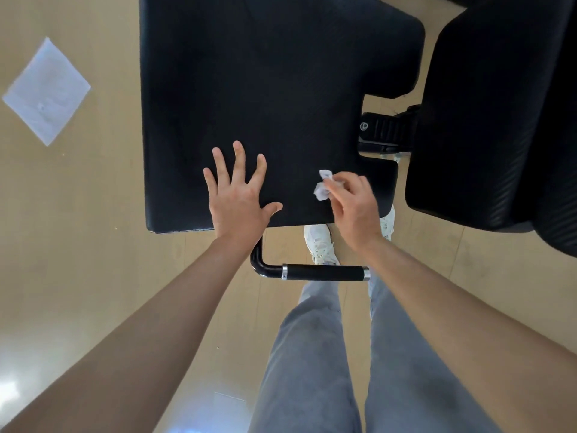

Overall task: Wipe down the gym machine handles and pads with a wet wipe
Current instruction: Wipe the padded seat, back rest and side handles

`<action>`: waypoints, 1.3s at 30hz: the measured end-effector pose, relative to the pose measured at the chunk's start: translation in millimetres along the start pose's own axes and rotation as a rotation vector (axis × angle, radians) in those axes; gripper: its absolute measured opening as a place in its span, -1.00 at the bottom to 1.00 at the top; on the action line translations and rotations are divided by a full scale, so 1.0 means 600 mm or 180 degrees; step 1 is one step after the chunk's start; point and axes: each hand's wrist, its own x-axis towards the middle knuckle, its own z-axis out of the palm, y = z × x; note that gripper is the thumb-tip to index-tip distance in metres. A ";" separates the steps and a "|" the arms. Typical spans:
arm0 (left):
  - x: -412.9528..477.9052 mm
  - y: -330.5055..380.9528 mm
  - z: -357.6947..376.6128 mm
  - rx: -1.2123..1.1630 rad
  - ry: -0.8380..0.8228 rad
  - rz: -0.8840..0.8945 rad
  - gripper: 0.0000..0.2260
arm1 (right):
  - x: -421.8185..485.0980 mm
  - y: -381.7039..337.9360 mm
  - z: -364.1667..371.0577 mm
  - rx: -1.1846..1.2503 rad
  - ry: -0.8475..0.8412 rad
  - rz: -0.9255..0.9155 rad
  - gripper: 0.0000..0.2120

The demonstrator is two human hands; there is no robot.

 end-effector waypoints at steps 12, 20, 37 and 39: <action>-0.002 -0.001 0.012 -0.0264 0.0221 -0.0020 -0.14 | 0.012 -0.058 0.023 0.0250 0.0040 -0.0031 -0.64; -0.003 0.000 0.014 -0.0562 0.0361 -0.0092 -0.14 | -0.026 -0.008 -0.002 -0.0316 -0.0210 -0.0136 -0.56; -0.034 -0.041 0.000 -0.0454 0.0458 -0.0491 0.03 | -0.005 -0.055 0.017 -0.0956 -0.1504 -0.1196 -0.43; -0.034 -0.043 0.000 -0.0469 0.0312 -0.0648 0.11 | 0.030 -0.036 0.009 -0.1131 -0.1431 -0.0917 -0.41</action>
